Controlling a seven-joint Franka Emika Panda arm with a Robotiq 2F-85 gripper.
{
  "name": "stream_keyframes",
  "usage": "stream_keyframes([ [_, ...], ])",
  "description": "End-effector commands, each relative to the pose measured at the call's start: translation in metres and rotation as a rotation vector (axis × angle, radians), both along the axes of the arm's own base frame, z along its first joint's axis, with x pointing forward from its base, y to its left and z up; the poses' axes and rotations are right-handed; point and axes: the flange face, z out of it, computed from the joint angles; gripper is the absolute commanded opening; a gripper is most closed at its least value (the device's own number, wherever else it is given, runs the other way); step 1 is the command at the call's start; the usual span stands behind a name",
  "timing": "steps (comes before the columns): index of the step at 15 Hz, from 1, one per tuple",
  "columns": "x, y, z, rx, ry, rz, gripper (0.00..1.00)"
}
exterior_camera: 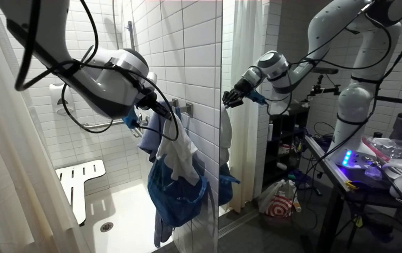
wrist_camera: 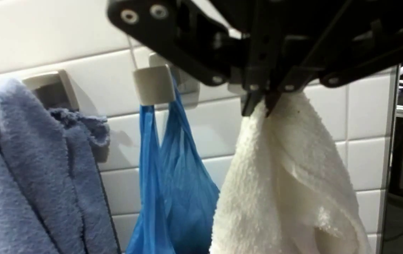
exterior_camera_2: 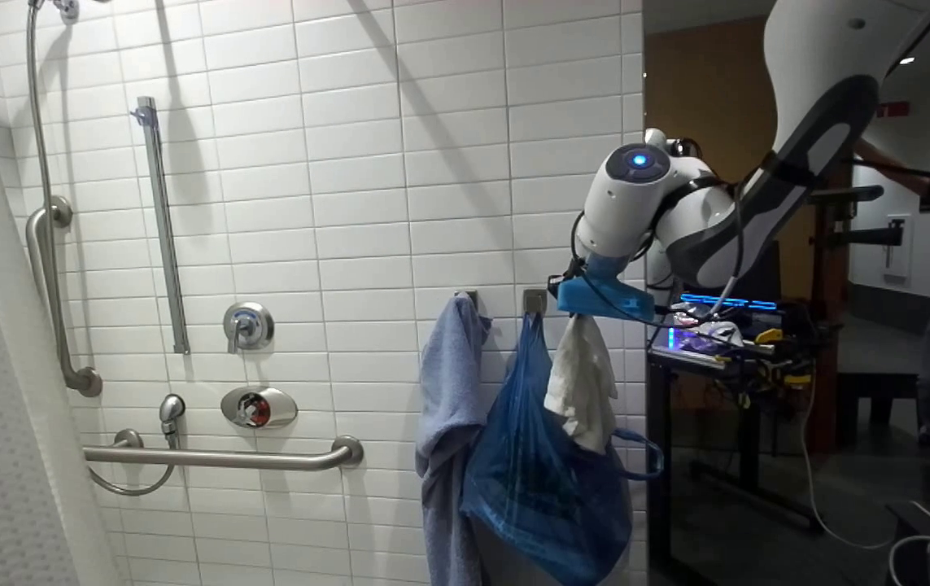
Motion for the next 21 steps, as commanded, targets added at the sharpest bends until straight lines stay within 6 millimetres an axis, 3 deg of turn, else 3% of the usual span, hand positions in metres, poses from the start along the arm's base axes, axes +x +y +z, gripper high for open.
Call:
stream_keyframes([
  [1, -0.018, 0.023, 0.018, -0.012, -0.069, -0.004, 0.01],
  [5, -0.021, 0.036, 0.042, 0.021, -0.159, -0.071, 0.01],
  [11, -0.021, 0.034, 0.076, 0.061, -0.290, -0.187, 0.01],
  [16, -0.015, 0.023, 0.081, 0.089, -0.374, -0.296, 0.01],
  [21, -0.021, 0.011, 0.092, 0.111, -0.449, -0.417, 0.01],
])
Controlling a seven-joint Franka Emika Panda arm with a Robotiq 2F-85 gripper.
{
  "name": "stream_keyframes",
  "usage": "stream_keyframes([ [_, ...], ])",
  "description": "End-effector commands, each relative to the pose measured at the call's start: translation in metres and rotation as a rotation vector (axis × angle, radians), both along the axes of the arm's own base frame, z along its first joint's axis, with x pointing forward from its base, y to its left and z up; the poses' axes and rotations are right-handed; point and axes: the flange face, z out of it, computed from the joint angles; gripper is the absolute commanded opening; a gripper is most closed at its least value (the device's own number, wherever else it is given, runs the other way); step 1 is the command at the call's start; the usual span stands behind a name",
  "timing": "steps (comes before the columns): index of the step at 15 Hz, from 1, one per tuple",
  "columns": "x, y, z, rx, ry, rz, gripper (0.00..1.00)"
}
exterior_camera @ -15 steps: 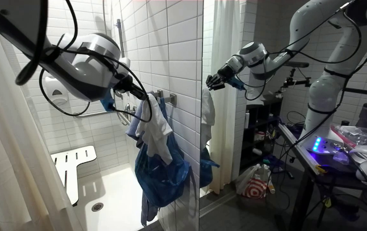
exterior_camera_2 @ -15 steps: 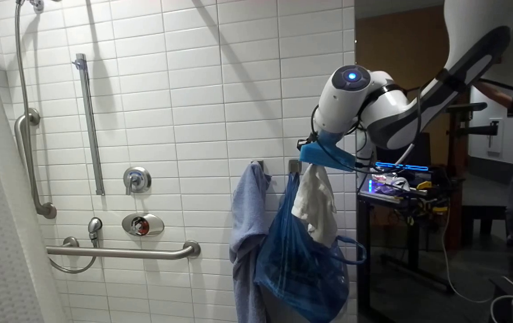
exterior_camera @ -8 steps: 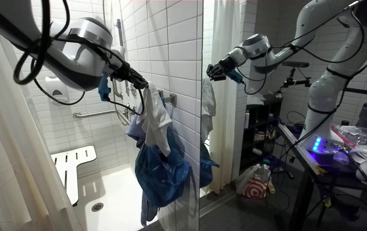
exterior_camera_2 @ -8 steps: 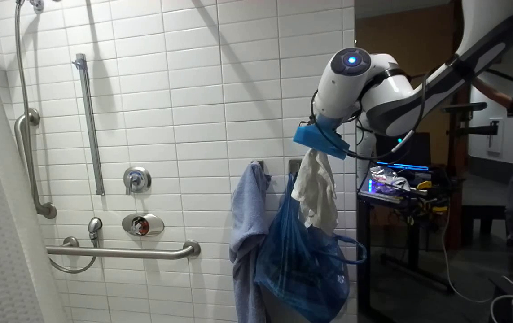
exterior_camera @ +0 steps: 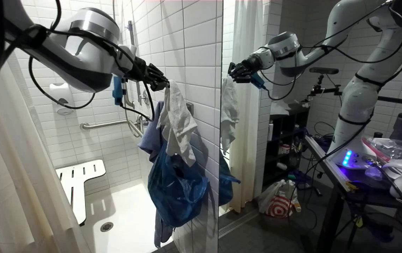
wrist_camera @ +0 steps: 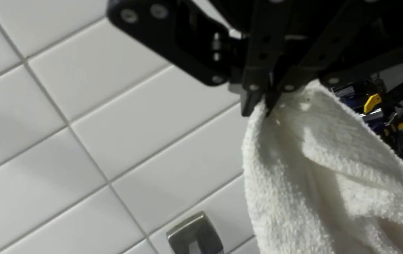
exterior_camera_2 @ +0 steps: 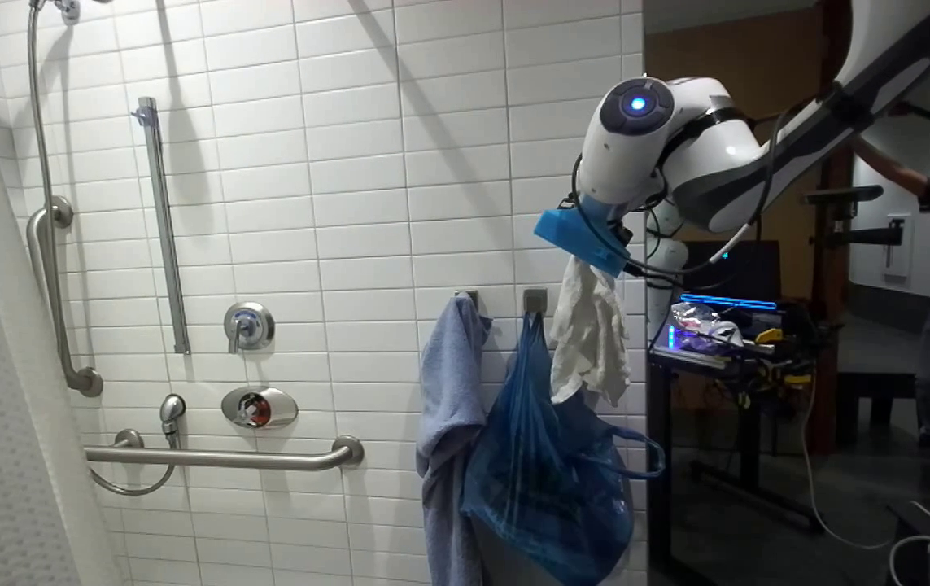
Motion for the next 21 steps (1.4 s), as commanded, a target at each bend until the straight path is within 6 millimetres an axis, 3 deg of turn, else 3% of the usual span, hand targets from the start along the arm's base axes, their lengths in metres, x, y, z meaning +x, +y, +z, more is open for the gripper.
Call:
stream_keyframes([
  [1, 0.002, -0.008, 0.003, 0.033, -0.050, -0.083, 0.01],
  [9, 0.009, -0.033, -0.012, 0.096, -0.036, -0.204, 0.01],
  [13, 0.007, -0.056, -0.019, 0.150, -0.019, -0.262, 0.01],
  [17, 0.002, -0.087, -0.014, 0.252, -0.070, -0.352, 0.01],
  [21, -0.001, -0.100, 0.003, 0.290, -0.168, -0.368, 0.01],
])
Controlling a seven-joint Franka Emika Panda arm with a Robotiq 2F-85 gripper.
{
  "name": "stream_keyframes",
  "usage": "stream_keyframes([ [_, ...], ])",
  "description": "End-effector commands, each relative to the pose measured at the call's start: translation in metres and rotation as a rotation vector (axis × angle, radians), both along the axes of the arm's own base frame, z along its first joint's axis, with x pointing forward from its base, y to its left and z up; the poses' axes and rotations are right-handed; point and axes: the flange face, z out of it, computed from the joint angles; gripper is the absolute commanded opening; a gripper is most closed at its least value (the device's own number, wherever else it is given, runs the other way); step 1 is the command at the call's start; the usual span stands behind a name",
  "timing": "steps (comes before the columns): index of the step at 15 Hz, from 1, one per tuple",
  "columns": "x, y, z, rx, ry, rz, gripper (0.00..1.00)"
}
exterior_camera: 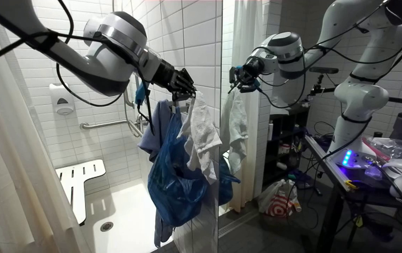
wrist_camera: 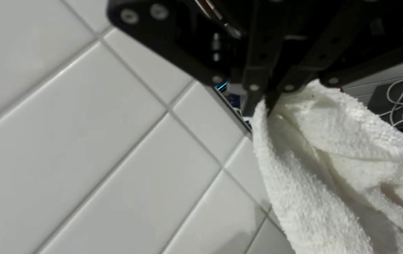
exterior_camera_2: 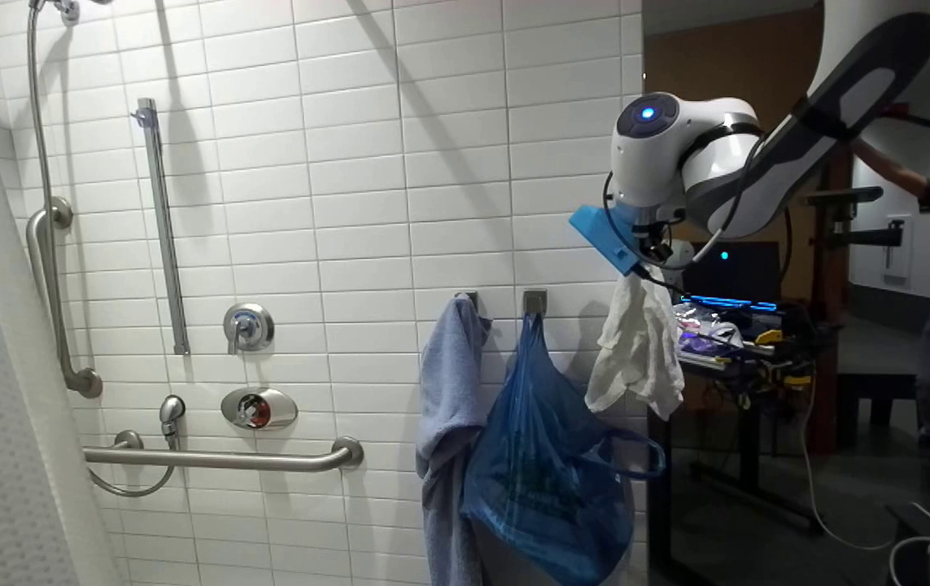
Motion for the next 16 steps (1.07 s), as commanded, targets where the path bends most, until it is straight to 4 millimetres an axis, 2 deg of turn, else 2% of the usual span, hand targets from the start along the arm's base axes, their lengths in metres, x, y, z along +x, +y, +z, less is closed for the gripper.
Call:
stream_keyframes([
  [1, 0.005, -0.006, 0.016, -0.006, -0.104, -0.004, 0.01],
  [3, 0.005, -0.006, 0.053, -0.070, -0.127, 0.016, 0.01],
  [8, 0.009, 0.000, 0.125, -0.232, -0.205, 0.034, 0.01],
  [11, 0.007, 0.008, 0.154, -0.306, -0.234, 0.033, 0.01],
  [16, 0.005, 0.024, 0.185, -0.392, -0.273, -0.026, 0.01],
])
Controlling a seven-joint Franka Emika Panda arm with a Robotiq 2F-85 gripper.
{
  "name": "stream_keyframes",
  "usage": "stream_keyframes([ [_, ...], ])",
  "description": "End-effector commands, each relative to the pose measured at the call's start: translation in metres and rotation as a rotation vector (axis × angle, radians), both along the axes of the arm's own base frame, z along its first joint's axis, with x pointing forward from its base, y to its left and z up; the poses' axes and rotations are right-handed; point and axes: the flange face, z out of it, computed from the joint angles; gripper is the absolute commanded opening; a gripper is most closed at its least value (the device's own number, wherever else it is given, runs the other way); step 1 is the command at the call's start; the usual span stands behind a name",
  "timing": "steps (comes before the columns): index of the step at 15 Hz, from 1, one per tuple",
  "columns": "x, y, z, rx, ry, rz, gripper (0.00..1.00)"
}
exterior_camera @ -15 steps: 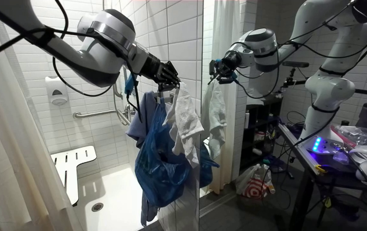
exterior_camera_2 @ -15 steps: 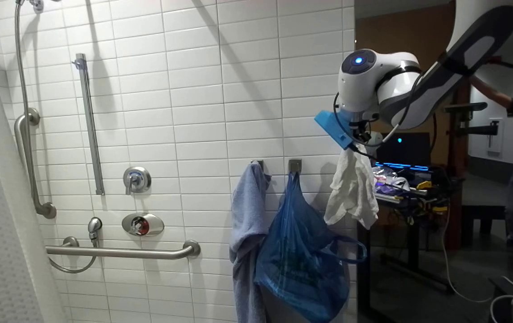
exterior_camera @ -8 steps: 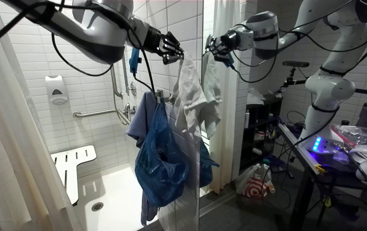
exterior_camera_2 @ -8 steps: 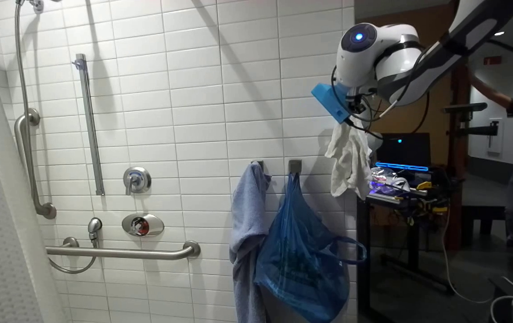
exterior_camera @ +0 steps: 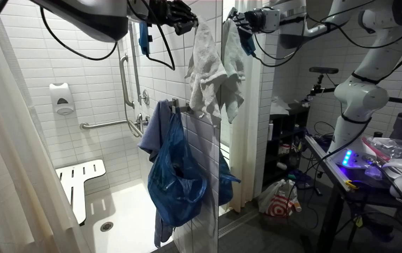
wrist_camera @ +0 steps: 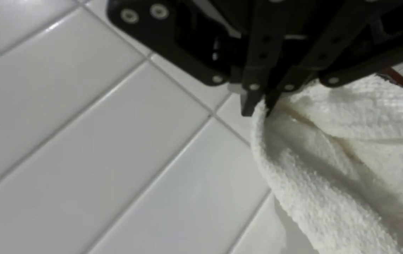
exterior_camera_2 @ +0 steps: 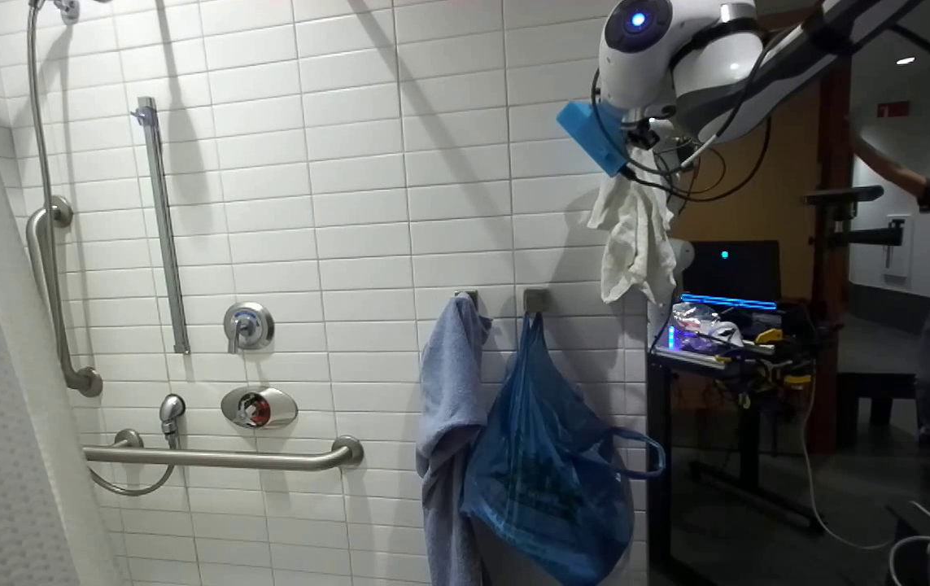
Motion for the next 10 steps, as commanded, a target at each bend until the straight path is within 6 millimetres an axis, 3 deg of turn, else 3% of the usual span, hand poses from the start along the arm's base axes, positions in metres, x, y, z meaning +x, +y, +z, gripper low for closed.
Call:
stream_keyframes([
  [1, 0.001, 0.012, 0.026, -0.064, -0.041, -0.056, 0.01],
  [6, 0.017, 0.022, 0.034, -0.127, -0.046, -0.116, 0.01],
  [7, 0.019, 0.023, 0.028, -0.135, -0.032, -0.112, 0.01],
  [10, 0.038, 0.031, -0.026, -0.097, 0.063, -0.038, 0.01],
])
